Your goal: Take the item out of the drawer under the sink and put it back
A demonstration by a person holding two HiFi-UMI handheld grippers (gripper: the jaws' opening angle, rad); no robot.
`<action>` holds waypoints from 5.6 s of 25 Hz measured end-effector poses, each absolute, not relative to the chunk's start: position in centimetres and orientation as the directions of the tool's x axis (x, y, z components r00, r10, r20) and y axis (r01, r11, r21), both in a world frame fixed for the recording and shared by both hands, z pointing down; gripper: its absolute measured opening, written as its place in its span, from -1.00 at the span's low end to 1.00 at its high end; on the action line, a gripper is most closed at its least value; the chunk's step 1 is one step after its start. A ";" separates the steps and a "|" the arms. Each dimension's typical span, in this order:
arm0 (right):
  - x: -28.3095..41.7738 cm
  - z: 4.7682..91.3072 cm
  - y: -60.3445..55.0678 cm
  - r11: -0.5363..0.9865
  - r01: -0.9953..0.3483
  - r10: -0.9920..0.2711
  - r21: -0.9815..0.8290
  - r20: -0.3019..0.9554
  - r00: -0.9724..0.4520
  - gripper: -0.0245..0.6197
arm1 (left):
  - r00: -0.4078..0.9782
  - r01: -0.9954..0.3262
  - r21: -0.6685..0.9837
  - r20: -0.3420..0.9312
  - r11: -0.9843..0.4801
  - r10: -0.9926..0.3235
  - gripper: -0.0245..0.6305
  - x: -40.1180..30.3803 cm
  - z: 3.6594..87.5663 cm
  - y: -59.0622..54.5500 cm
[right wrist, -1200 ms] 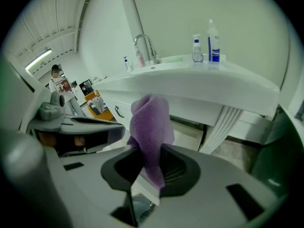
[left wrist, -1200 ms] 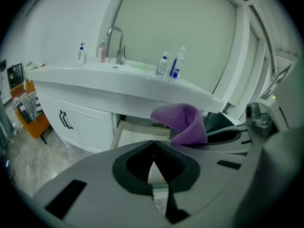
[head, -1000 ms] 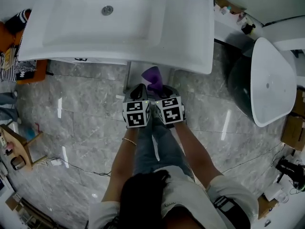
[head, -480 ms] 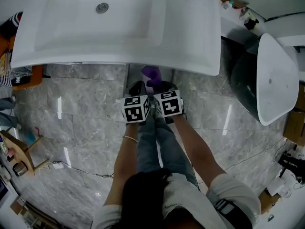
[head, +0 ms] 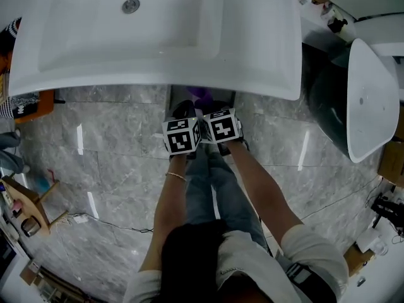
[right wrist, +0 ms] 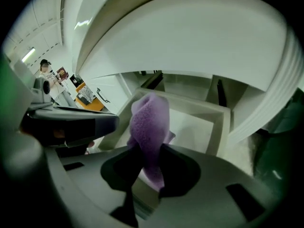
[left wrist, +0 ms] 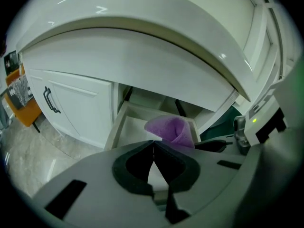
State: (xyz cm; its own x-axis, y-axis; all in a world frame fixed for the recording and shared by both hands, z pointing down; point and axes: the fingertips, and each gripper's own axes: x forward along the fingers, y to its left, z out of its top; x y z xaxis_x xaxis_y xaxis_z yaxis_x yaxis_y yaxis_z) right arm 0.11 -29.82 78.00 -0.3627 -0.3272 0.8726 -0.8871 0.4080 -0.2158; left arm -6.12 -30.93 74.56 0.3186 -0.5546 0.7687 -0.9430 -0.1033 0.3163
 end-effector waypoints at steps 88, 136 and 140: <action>1.7 46.7 -24.8 0.553 -0.812 -0.651 -0.188 0.512 -0.561 -0.75 | 0.359 -0.925 0.292 0.453 -0.244 -0.816 -0.91 -4.4 45.2 -23.4; -0.4 48.0 -24.8 0.530 -0.824 -0.617 -0.199 0.577 -0.536 -0.71 | 0.312 -0.941 0.292 0.553 -0.170 -0.772 -0.91 -6.9 48.4 -23.9; -0.6 50.1 -25.2 0.516 -0.825 -0.580 -0.228 0.616 -0.533 -0.49 | 0.319 -0.940 0.298 0.588 -0.168 -0.743 -0.91 -7.1 50.2 -24.2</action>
